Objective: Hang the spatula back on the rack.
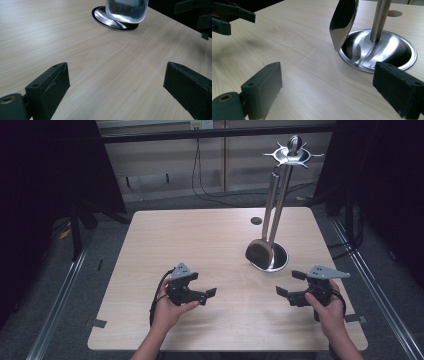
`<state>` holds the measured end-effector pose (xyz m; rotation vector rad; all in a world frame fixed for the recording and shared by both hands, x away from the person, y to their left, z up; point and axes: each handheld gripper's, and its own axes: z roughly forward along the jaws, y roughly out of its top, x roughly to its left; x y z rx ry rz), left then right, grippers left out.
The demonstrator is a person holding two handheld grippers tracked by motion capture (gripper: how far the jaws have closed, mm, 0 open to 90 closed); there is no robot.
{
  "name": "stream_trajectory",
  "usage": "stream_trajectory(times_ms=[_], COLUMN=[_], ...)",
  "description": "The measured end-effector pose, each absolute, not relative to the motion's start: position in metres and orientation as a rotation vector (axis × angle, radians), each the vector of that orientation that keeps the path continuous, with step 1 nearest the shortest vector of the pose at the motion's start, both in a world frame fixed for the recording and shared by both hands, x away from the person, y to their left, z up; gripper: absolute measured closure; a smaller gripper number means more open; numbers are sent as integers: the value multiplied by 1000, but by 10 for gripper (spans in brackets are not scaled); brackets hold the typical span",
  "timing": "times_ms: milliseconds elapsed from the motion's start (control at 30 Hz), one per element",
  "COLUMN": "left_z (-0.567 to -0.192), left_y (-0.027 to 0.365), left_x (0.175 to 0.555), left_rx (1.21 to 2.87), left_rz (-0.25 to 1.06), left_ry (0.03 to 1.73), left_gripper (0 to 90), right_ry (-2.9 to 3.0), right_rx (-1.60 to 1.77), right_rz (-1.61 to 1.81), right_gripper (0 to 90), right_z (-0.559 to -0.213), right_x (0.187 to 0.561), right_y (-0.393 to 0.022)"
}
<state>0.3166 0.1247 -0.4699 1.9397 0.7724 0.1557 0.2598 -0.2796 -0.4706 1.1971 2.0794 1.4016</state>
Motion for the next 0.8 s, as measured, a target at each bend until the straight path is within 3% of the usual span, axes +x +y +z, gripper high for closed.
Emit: stream_trajectory(times_ms=[800], left_z=[-478], left_y=[110], left_x=[323], left_rx=[1973], left_rz=[123], left_ry=[743], left_gripper=[61], right_ry=[2133], right_rx=[1219], right_rz=[1305], right_gripper=[84], right_z=[-485], right_x=[250], right_y=[-295])
